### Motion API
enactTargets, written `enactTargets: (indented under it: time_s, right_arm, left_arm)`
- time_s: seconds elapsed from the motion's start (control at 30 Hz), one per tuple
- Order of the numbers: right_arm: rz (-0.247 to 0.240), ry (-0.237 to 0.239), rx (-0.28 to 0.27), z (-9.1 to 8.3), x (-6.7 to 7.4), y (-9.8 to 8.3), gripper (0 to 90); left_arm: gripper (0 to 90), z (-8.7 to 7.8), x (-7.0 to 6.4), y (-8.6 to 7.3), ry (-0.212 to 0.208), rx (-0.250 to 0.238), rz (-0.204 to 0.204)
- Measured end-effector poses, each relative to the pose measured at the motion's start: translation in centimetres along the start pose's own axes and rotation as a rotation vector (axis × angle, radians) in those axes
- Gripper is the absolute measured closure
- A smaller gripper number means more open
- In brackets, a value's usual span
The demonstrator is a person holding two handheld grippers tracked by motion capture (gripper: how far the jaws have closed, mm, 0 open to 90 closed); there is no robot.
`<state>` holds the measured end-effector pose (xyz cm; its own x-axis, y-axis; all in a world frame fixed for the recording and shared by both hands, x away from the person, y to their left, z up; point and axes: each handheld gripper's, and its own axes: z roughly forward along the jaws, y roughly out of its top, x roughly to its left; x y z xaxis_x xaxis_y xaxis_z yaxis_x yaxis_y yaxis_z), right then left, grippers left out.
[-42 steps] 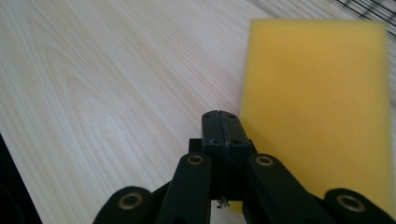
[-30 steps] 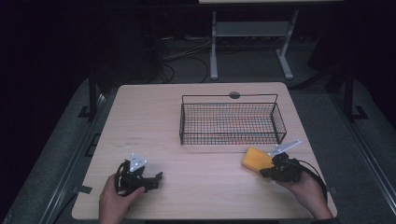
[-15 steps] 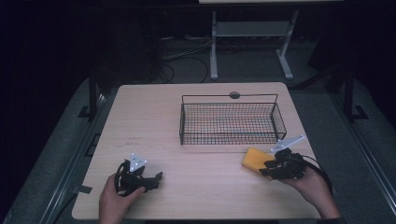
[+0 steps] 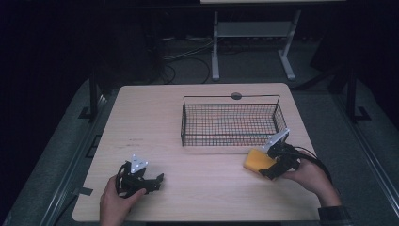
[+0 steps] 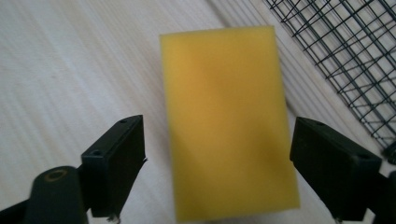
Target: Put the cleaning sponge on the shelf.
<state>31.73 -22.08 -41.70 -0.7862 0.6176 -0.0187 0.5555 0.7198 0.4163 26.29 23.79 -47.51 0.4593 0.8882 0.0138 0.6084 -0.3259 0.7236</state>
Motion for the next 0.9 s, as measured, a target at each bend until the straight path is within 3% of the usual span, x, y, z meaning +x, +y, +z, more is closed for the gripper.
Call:
enactTargets:
  time_s: [0.1, 0.43, 0.67, 0.77, 0.9]
  right_arm:
    - [-0.034, -0.002, 0.024, 0.8, -0.3, 0.8, 13.8]
    - [-0.053, -0.006, 0.078, 2.8, -0.8, 1.6, 13.6]
    - [-0.051, 0.009, 0.091, 3.5, -1.0, 1.4, 14.7]
    - [-0.053, 0.012, 0.088, 3.4, -1.1, 1.3, 20.9]
    - [-0.050, 0.013, 0.086, 3.3, -1.1, 1.3, 21.8]
  left_arm:
    - [12.8, 0.0, 0.0, 0.0, 0.000, 0.000, 0.000]
    - [12.8, 0.0, 0.0, 0.0, 0.000, 0.000, 0.000]
    - [12.8, 0.0, 0.0, 0.0, 0.000, 0.000, 0.000]
    - [12.8, 0.0, 0.0, 0.0, 0.000, 0.000, 0.000]
    - [12.8, 0.0, 0.0, 0.0, 0.000, 0.000, 0.000]
